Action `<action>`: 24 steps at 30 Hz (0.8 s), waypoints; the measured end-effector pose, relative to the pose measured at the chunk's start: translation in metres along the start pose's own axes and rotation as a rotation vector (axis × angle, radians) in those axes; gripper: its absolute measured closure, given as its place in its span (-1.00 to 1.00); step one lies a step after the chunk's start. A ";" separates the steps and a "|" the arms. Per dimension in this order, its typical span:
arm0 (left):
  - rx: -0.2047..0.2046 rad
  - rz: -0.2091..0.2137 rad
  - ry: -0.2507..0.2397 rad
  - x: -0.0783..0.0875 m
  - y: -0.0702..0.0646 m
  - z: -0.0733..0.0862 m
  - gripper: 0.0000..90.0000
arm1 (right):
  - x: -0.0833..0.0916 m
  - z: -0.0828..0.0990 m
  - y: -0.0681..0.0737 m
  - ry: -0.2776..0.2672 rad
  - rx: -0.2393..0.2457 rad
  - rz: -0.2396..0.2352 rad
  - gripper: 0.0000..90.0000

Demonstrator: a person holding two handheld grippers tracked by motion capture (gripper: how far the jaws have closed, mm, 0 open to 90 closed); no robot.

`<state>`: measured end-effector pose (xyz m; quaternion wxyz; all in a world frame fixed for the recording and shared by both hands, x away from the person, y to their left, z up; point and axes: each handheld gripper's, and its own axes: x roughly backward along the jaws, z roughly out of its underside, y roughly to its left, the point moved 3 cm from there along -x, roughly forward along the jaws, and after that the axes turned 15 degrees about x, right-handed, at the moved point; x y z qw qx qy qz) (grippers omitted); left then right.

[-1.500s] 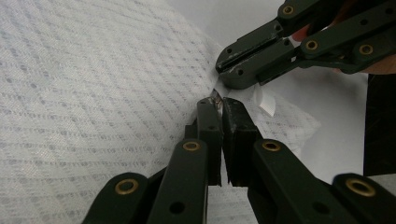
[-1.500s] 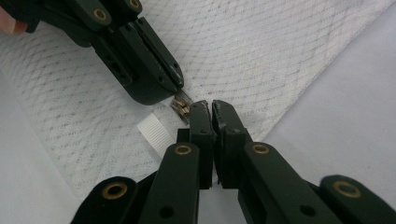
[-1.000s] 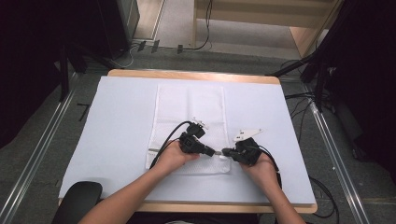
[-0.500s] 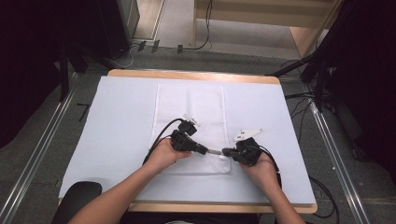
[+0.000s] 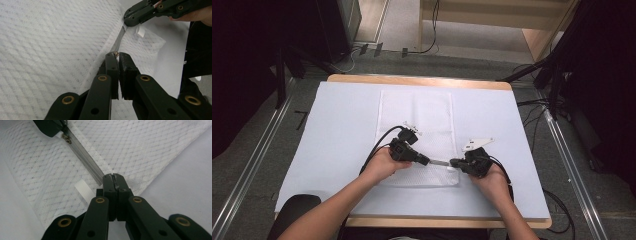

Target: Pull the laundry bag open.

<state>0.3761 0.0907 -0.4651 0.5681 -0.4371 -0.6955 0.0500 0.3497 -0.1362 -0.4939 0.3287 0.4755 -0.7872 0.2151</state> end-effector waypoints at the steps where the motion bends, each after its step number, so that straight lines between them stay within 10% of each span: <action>1: 0.003 -0.003 -0.001 0.002 0.002 0.000 0.96 | 0.000 0.000 0.000 0.001 0.001 0.000 1.00; 24: 0.058 0.008 -0.019 0.023 0.016 0.009 0.96 | -0.001 0.000 -0.004 -0.009 0.001 -0.038 1.00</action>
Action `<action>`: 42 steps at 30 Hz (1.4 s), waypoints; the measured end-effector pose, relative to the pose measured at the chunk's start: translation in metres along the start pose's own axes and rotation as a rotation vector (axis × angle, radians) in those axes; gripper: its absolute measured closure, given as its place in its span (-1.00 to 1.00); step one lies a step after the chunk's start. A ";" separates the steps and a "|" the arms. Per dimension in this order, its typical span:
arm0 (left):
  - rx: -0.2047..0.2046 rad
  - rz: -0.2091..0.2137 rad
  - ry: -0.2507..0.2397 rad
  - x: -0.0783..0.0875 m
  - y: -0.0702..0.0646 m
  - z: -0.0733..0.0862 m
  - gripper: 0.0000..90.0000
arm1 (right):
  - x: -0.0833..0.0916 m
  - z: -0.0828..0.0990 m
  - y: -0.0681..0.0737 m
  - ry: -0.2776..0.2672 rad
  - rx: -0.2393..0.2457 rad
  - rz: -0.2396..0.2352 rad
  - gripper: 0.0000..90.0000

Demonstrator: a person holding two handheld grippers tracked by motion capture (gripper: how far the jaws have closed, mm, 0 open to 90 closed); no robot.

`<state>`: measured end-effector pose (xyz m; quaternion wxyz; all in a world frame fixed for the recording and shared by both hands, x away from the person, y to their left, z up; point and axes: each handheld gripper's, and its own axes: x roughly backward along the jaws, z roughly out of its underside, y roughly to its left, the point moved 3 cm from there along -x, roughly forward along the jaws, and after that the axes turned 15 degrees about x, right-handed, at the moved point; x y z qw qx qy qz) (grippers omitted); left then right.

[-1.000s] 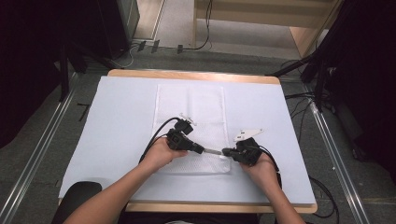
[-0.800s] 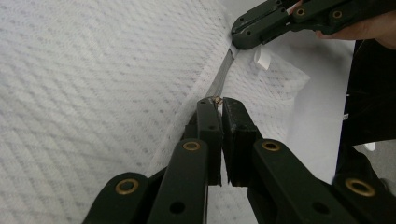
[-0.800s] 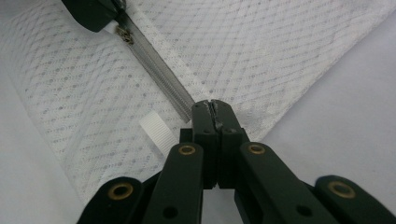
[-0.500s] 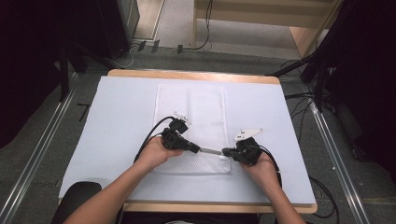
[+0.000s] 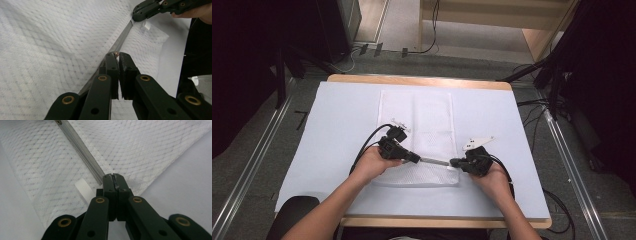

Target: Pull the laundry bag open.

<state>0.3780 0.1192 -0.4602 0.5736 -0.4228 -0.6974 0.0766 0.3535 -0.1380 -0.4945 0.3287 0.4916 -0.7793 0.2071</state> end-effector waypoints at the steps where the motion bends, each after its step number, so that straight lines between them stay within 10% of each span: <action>1: 0.001 -0.004 0.000 0.001 0.001 0.000 0.96 | 0.000 0.000 0.000 0.000 0.004 0.000 1.00; 42: 0.070 -0.047 -0.010 0.051 0.033 0.022 0.96 | 0.000 0.000 -0.003 0.002 0.017 -0.027 1.00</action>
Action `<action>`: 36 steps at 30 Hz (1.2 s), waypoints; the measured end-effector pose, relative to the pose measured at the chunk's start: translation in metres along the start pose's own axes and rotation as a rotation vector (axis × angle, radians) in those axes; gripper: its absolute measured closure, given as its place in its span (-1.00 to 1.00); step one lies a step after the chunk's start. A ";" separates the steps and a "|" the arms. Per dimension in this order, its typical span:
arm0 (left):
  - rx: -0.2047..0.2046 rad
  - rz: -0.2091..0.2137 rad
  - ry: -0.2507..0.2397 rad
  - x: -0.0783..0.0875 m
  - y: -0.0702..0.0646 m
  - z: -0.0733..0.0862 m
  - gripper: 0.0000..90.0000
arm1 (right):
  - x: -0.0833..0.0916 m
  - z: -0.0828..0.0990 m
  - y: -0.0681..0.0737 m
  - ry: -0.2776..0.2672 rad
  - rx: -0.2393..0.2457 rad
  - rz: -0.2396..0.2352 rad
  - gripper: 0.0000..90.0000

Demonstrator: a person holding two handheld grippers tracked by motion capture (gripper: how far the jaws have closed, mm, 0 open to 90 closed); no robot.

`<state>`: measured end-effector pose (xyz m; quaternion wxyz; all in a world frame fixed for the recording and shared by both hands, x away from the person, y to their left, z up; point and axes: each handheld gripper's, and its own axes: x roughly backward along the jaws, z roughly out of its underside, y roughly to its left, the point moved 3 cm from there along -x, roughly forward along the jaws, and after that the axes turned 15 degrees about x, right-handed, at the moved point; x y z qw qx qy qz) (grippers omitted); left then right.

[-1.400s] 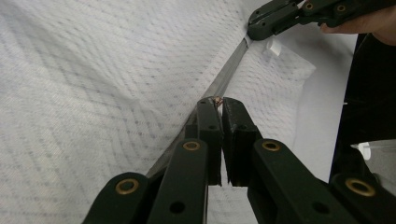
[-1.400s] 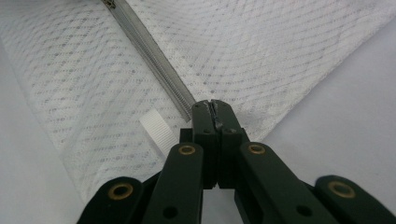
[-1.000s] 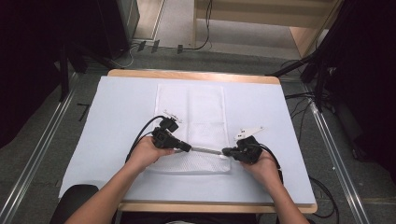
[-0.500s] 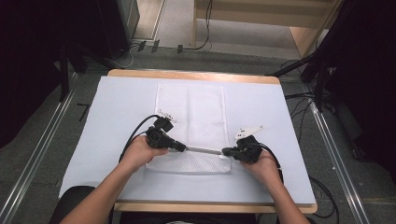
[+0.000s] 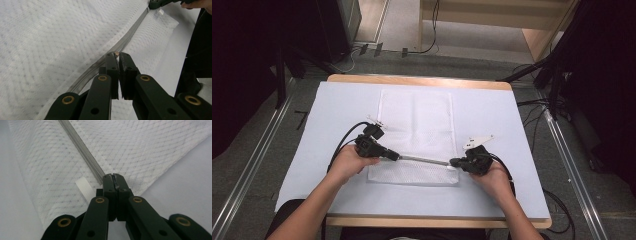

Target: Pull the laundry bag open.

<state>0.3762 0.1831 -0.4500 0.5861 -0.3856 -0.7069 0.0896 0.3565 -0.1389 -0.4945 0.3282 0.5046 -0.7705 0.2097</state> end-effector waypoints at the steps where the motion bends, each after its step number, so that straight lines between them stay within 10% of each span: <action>1: 0.001 0.002 -0.003 0.002 0.002 0.001 0.96 | 0.000 0.000 0.000 -0.001 0.002 0.002 1.00; 36: 0.090 -0.007 -0.058 0.040 0.040 0.023 0.96 | 0.000 0.001 0.001 -0.003 -0.009 0.005 1.00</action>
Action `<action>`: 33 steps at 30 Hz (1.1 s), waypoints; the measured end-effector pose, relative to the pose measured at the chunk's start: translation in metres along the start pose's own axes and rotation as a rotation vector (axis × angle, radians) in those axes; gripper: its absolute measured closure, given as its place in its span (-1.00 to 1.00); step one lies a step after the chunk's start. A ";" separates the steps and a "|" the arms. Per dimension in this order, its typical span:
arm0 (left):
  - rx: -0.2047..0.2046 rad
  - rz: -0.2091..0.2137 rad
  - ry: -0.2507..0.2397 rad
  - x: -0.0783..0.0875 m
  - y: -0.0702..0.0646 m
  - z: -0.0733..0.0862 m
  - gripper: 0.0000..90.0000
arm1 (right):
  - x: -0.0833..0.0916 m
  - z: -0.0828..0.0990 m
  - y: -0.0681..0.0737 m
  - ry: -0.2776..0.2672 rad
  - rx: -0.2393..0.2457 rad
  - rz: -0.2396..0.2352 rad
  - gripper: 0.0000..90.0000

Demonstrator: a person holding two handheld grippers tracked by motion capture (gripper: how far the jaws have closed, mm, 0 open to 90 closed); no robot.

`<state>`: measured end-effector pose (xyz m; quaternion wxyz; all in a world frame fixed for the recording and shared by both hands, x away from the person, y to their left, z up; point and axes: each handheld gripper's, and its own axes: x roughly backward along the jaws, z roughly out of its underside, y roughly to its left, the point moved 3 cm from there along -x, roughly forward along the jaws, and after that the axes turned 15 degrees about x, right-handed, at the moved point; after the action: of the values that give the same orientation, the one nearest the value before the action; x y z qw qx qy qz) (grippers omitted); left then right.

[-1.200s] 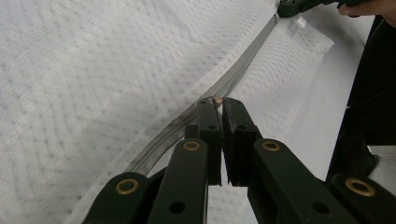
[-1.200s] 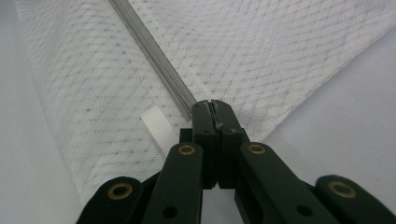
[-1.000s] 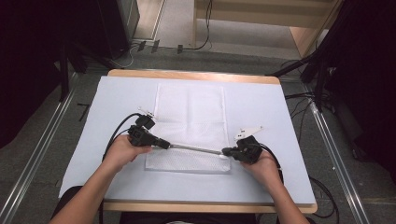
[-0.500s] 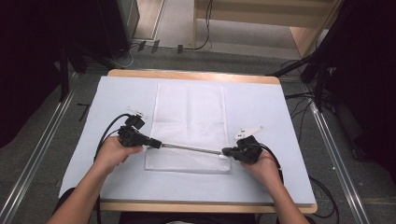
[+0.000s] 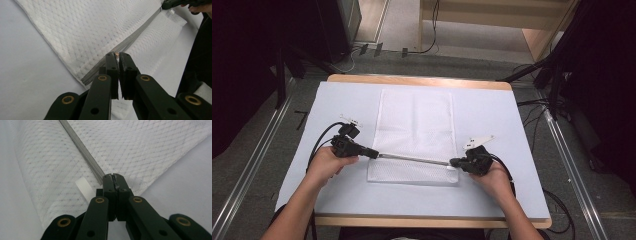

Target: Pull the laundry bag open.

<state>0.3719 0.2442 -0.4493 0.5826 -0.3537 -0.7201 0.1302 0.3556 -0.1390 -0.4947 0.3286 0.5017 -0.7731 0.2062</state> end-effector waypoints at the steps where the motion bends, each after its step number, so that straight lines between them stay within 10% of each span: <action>1: 0.007 0.000 -0.001 0.001 0.001 0.001 0.96 | 0.000 0.000 0.000 0.000 0.002 -0.001 1.00; 33: 0.068 -0.025 -0.050 0.019 0.026 0.015 0.94 | 0.000 -0.001 -0.005 0.007 -0.010 -0.038 1.00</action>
<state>0.3657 0.2787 -0.4547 0.5776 -0.3214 -0.7340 0.1560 0.3602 -0.1397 -0.4941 0.3377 0.5141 -0.7632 0.1979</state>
